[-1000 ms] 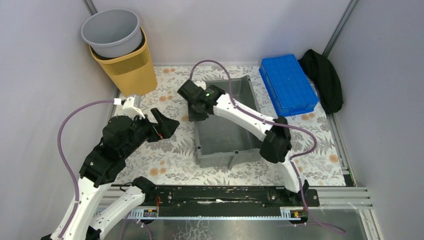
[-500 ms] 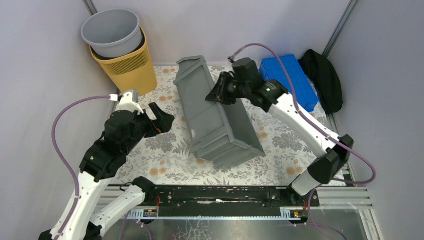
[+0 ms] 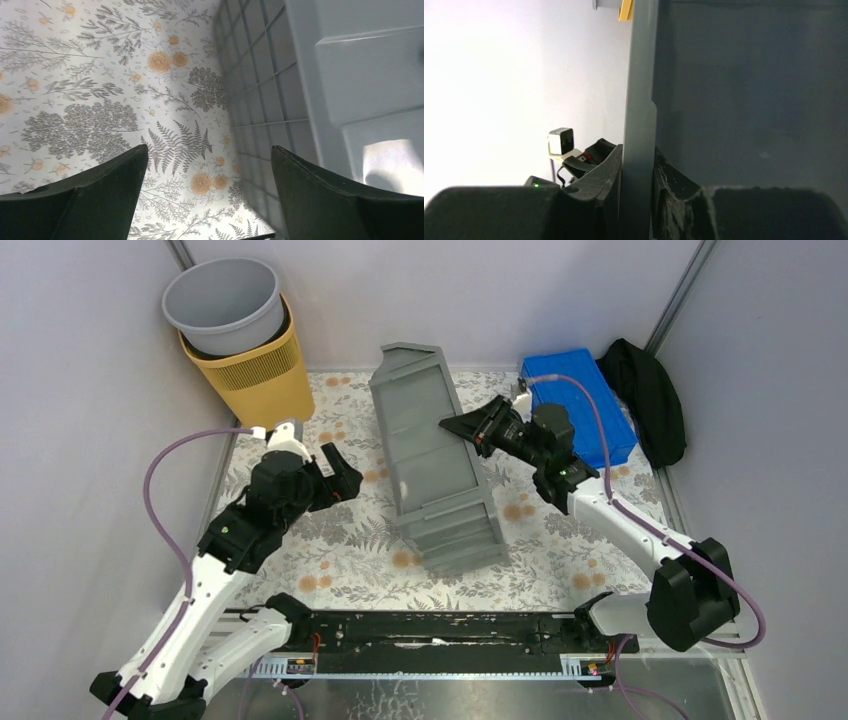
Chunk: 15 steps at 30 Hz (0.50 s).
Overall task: Turn the large container upside down
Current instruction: Turn the container upside down at the center of the board.
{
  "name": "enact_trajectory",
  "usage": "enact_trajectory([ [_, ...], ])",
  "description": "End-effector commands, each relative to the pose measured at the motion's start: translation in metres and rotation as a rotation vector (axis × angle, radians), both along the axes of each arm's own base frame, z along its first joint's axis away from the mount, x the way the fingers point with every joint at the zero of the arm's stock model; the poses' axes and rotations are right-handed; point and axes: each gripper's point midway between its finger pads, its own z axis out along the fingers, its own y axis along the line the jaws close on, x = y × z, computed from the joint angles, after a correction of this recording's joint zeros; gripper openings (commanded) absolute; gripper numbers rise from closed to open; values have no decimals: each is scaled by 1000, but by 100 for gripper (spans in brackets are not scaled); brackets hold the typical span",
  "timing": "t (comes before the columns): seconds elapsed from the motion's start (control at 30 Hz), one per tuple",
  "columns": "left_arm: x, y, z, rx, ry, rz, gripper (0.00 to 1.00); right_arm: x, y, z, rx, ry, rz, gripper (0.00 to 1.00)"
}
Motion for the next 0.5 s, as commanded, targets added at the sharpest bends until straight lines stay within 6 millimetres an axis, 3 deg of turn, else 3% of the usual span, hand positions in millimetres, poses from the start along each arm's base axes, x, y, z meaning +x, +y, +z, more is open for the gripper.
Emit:
enact_trajectory([
  [0.0, 22, -19, 11, -101, -72, -9, 100, -6, -11, 41, 260, -141, 32, 0],
  [0.2, 42, -41, 3, -150, -61, -48, 100, 2, -21, 40, 391, -106, 43, 0],
  [0.37, 50, -46, -5, -146, -43, -46, 100, 1, -17, 16, 358, -62, 63, 0],
  [0.47, 52, -47, -9, -144, -36, -46, 100, -2, -17, 3, 279, -49, 51, 10],
])
